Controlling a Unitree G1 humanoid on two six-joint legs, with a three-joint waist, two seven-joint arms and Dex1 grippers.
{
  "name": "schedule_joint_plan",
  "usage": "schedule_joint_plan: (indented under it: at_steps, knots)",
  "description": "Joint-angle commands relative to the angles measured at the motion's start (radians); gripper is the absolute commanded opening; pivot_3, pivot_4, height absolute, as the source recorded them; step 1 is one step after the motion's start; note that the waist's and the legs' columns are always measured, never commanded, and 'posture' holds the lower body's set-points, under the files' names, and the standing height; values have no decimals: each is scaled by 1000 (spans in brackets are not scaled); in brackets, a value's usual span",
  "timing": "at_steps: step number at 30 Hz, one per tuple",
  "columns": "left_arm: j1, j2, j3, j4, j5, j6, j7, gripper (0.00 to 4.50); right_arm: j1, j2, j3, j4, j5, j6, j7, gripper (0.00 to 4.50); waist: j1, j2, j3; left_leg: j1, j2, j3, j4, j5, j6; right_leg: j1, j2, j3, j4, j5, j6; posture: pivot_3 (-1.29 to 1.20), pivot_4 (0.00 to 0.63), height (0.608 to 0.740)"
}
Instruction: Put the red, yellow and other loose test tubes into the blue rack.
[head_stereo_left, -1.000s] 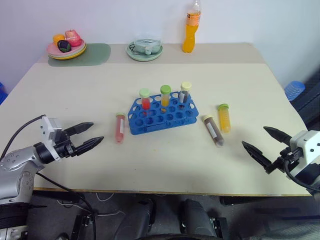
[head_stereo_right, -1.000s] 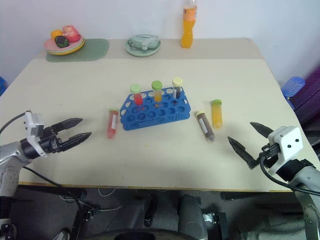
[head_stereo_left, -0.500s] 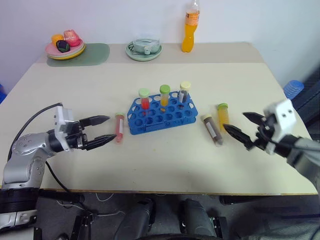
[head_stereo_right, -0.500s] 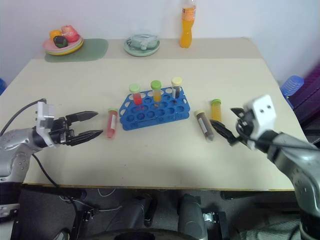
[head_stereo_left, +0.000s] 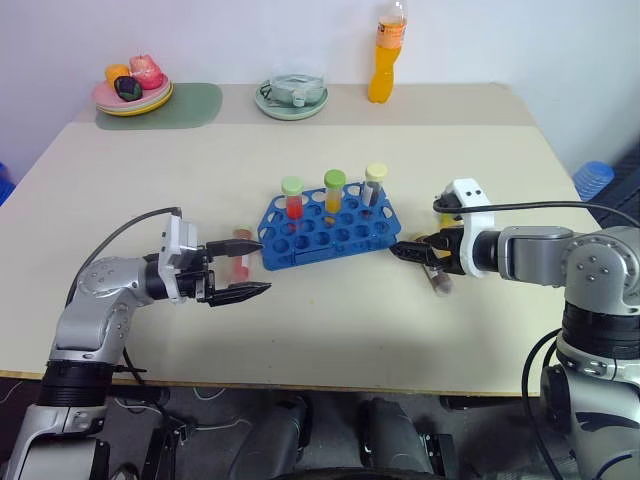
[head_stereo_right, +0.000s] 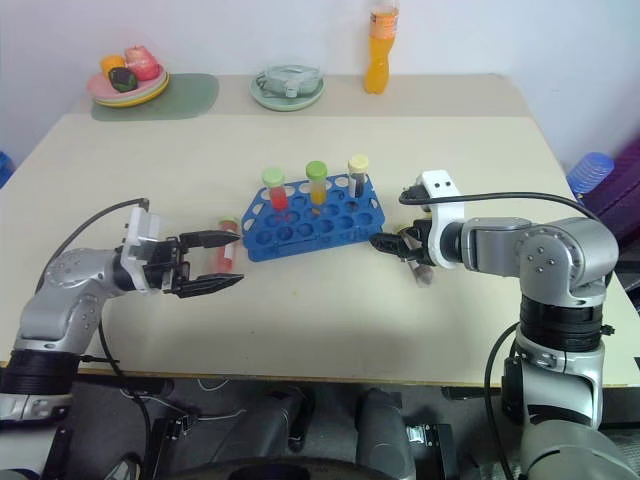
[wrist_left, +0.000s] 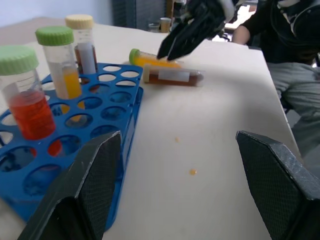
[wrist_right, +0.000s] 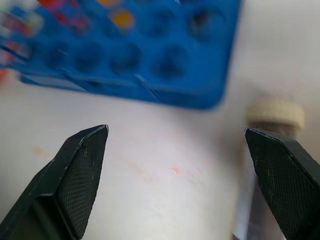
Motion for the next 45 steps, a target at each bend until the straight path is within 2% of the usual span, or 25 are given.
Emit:
schedule_joint_plan:
  at_steps: [1,11,18,22,27,30,40,45]
  knots:
    - [3,-2,8,-50,-2,-8,9,3747,-39,-20,27,36,-55,6,1,4500,-2,0,0,0,0,0,0,0,0,0,0,0,0,0,0,0,150,740]
    - [45,4,19,-94,-16,14,29,3747,-72,-29,82,90,-159,-8,64,4500,-4,0,0,0,0,0,0,0,0,0,1,0,0,1,0,0,150,740]
    - [59,8,26,-113,-22,27,36,3747,-64,-51,174,167,-250,-95,113,4500,-2,0,0,0,0,0,0,0,0,0,1,0,0,1,0,0,150,740]
    - [74,16,33,-124,-27,34,38,3747,-96,-28,132,176,-259,-128,137,4500,-3,1,0,0,0,0,0,0,0,0,1,0,0,1,0,0,150,740]
    - [87,23,41,-131,-39,40,41,3747,-94,-28,81,66,-186,-109,225,4500,-4,1,0,0,0,0,0,0,0,-1,1,0,0,1,0,0,150,740]
    - [88,23,43,-131,-43,45,41,3747,-79,-24,53,36,-197,-141,226,4500,-2,1,0,0,0,0,0,0,0,-1,1,0,0,1,0,0,150,740]
    - [72,18,31,-117,-42,51,35,3747,-27,-83,44,156,-390,-341,146,4500,-3,1,0,0,0,0,-1,0,0,-1,1,0,0,1,0,0,150,740]
    - [76,21,32,-123,-44,58,31,3747,-2,-94,51,173,-417,-342,155,4500,-3,1,0,0,0,0,-1,0,-1,-1,1,0,0,1,0,0,150,740]
